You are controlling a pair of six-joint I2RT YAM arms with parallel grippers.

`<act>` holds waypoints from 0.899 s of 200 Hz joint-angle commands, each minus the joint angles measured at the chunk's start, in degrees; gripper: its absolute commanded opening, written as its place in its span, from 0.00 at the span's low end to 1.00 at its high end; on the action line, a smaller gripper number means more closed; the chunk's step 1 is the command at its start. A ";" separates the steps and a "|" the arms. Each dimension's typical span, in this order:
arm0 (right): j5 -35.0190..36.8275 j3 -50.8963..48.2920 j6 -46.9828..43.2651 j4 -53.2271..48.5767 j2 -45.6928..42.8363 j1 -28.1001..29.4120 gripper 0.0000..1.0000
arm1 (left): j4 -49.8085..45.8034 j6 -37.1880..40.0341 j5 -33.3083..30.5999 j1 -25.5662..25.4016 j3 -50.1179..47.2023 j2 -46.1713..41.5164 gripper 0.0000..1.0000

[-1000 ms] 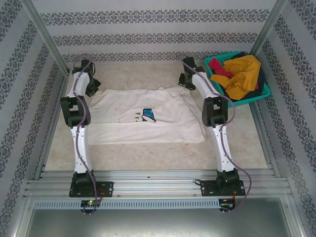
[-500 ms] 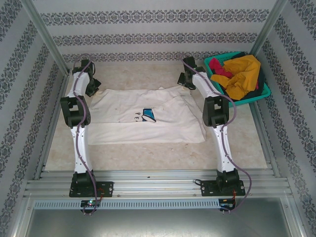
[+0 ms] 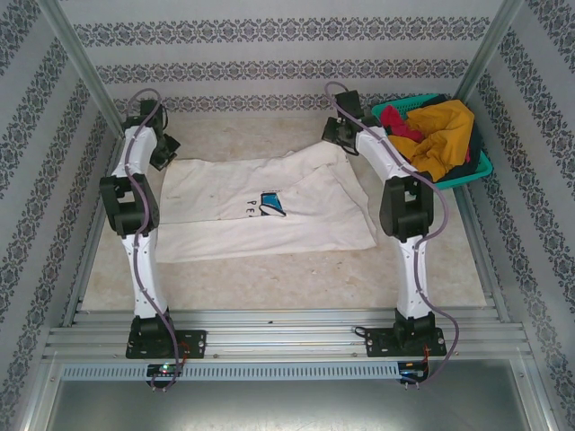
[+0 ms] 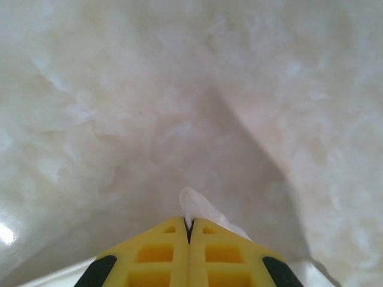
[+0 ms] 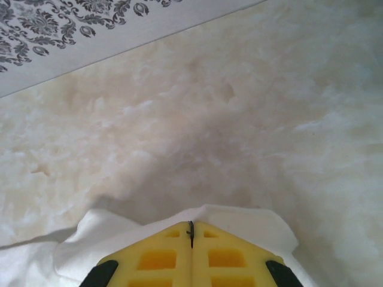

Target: Fold and stack the t-shirts

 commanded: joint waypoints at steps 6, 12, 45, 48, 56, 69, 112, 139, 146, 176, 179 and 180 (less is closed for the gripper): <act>0.44 -7.43 -1.26 6.01 -6.31 0.26 0.00 | 5.84 -0.28 1.40 1.71 -4.28 -6.55 0.00; 0.42 -9.01 -1.32 6.90 -7.33 0.25 0.00 | 5.85 -0.20 1.71 1.81 -4.79 -7.13 0.00; 0.28 -16.33 -1.23 10.16 -12.16 0.13 0.00 | 5.97 0.62 2.64 2.18 -7.69 -9.62 0.00; 0.32 -16.88 -1.21 10.34 -12.54 0.18 0.00 | 6.09 0.77 2.71 2.18 -8.15 -9.90 0.00; 0.34 -18.34 -1.23 10.83 -13.65 0.06 0.00 | 6.56 0.97 3.02 2.18 -9.66 -10.83 0.00; 0.55 -21.08 -1.10 11.70 -15.60 -0.14 0.00 | 7.87 1.26 3.62 2.27 -13.10 -12.82 0.00; 1.01 -31.58 -1.04 14.49 -23.29 -0.60 0.00 | 13.72 1.29 4.31 3.54 -26.37 -20.27 0.00; 1.43 -36.75 -1.32 15.40 -27.14 -0.64 0.00 | 14.07 1.64 5.44 4.96 -29.02 -21.70 0.00; 1.59 -37.85 -1.35 15.50 -28.04 -0.69 0.00 | 14.05 1.81 5.67 5.23 -29.51 -22.09 0.00; 1.89 -42.39 -1.01 15.84 -31.75 -0.71 0.00 | 14.18 2.34 6.75 6.04 -32.12 -24.14 0.00; 1.99 -42.87 -0.93 15.94 -32.13 -0.65 0.00 | 14.32 2.27 6.85 6.10 -32.65 -24.47 0.00; 2.00 -43.00 -0.95 15.99 -32.28 -0.71 0.00 | 14.35 2.26 6.86 6.11 -32.81 -24.53 0.00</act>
